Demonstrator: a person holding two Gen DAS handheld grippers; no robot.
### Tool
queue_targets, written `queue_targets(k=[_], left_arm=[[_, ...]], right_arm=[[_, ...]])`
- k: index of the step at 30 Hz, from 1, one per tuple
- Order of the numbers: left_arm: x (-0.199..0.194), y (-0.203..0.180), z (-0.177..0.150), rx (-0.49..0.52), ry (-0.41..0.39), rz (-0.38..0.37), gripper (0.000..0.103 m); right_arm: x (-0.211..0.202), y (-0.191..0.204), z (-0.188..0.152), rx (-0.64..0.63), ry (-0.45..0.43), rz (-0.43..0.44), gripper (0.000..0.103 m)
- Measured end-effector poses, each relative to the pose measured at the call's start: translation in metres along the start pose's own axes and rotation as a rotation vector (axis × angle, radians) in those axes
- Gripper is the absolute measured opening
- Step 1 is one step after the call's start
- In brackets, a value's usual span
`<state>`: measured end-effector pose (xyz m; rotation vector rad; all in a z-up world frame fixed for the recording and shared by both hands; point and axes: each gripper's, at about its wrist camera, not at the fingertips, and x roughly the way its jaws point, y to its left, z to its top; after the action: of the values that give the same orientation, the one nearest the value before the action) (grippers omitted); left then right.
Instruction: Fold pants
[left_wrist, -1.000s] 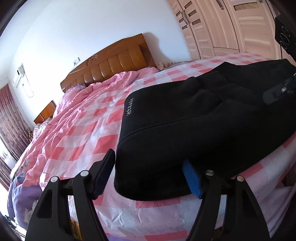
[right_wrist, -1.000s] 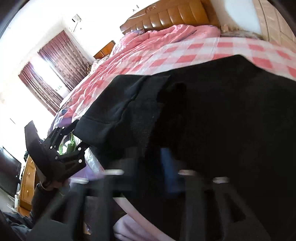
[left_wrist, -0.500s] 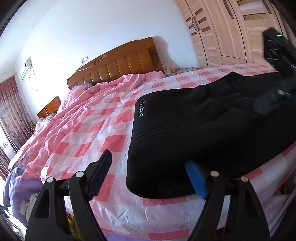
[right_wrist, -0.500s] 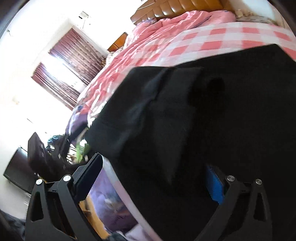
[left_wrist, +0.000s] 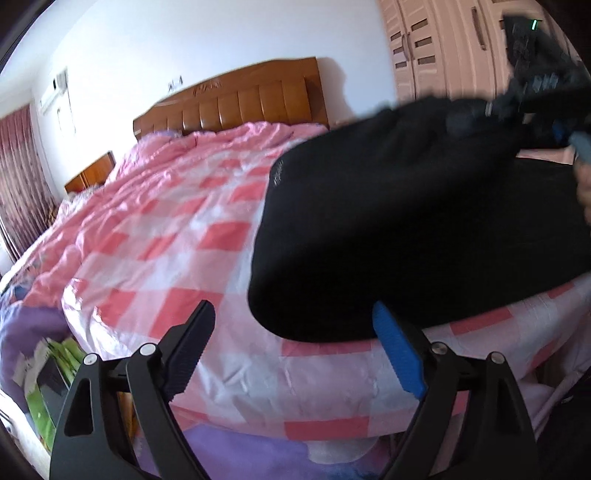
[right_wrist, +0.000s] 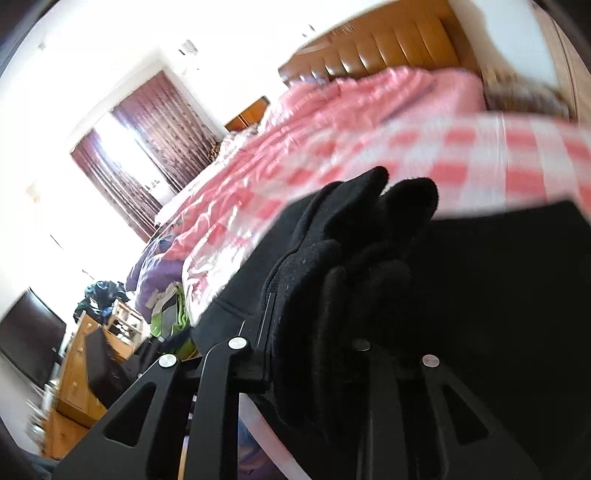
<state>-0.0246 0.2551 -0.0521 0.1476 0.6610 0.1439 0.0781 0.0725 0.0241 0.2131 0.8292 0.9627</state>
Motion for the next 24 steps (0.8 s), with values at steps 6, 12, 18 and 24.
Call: queue_targets(k=[6,12,18,24], left_arm=[[0.021,0.009,0.021,-0.107,0.019,0.063,0.087],[0.024,0.011,0.031,-0.099,0.029,0.121,0.094],[0.024,-0.013,0.035,-0.004,0.03,0.142,0.095],[0.028,-0.02,0.038,0.007,0.06,0.182,0.095]], right_arm=[[-0.038,0.016,0.021,-0.077,-0.094,-0.026,0.022],[-0.066,-0.014,-0.004,-0.058,-0.132,-0.11,0.022],[-0.054,-0.097,-0.079,0.164,-0.017,-0.181,0.021],[-0.058,-0.096,-0.078,0.145,-0.056,-0.149,0.021]])
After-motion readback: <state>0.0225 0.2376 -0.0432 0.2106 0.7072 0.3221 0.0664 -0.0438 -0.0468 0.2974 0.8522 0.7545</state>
